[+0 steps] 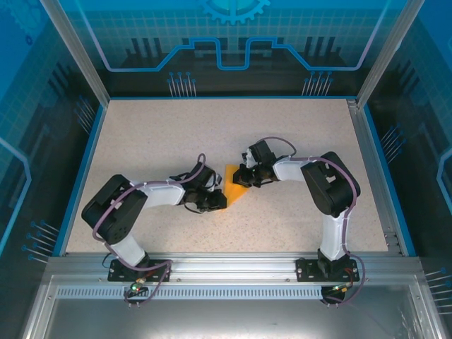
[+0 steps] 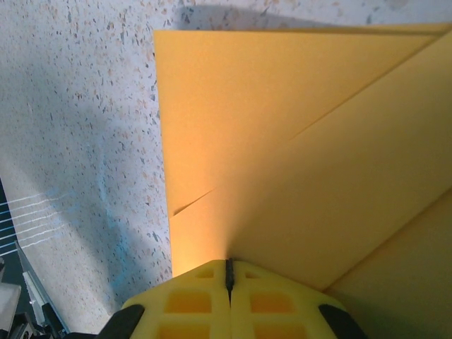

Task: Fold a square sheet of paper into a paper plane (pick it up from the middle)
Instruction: Fourth fold the wing at the center of the table, then turn over the paper at the center of the table.

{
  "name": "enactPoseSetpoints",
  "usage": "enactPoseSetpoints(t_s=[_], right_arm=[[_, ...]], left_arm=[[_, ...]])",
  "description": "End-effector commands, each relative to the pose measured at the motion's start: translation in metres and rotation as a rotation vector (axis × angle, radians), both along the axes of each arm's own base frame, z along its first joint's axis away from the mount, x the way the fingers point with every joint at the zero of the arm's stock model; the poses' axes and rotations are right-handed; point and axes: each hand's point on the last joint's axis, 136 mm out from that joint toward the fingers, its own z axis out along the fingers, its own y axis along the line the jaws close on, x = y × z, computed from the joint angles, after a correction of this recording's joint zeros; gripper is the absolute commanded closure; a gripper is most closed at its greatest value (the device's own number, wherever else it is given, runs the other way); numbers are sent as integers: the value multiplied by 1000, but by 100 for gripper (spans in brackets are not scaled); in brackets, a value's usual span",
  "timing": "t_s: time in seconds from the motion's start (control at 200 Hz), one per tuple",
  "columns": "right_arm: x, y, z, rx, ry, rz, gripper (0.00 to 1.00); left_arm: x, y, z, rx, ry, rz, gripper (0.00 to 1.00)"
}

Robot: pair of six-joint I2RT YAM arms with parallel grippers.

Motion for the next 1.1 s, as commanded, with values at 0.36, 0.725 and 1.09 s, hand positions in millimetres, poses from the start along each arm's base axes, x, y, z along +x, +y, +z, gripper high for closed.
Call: enactPoseSetpoints(t_s=[0.36,0.725,1.09], right_arm=[[8,-15,50,-56,-92,-14,81],[-16,-63,27,-66,12,-190,72],[-29,-54,9,-99,74,-181,71]], left_arm=[[14,46,46,35,-113,147,70],[77,20,46,63,-117,116,59],[89,12,28,90,-70,87,55]])
